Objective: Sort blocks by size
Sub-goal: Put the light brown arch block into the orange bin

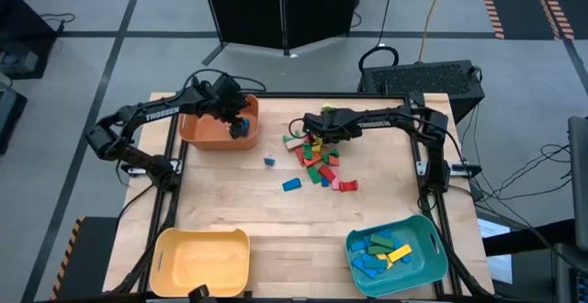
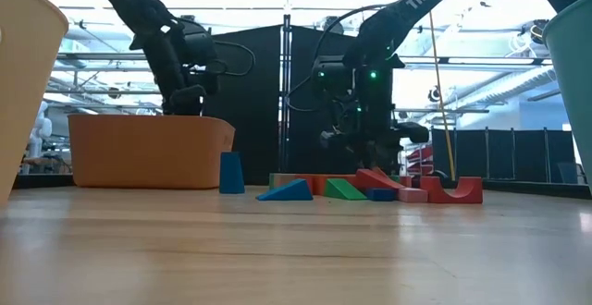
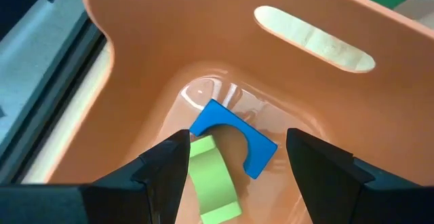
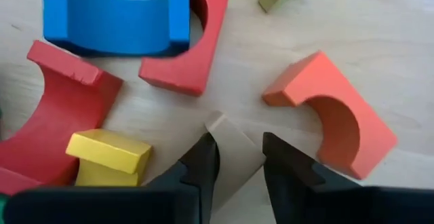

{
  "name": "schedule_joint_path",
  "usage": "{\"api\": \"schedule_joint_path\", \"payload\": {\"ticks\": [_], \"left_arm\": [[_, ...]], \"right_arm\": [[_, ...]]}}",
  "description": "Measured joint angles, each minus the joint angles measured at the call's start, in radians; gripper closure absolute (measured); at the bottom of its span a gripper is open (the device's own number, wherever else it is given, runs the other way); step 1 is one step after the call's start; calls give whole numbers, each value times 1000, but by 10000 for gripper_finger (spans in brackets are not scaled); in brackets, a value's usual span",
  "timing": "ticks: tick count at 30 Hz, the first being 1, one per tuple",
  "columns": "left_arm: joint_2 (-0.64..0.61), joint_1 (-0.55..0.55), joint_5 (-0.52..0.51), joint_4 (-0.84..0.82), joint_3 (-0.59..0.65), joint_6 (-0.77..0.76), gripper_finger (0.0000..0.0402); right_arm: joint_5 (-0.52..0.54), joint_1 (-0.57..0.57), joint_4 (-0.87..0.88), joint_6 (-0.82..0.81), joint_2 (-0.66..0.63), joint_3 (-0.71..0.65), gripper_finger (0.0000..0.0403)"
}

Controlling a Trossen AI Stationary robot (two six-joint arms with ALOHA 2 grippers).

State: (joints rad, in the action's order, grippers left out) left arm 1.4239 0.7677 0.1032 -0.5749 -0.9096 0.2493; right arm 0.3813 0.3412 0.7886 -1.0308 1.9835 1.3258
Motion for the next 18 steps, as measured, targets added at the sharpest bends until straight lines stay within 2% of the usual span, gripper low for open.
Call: {"api": "schedule_joint_path", "payload": {"ticks": [4,10,18], "left_arm": [[0,0,-1,0,-13,0,155],[-17,-3,-3,2,-53,-6,155],[-121,-48,-4,49,-56,2,155]], "right_arm": [[28,0,-23,15,-16,0,314],[86,-2,-109,70,-107,0,317],[84,-3,-367,249,-193,0,315]]}}
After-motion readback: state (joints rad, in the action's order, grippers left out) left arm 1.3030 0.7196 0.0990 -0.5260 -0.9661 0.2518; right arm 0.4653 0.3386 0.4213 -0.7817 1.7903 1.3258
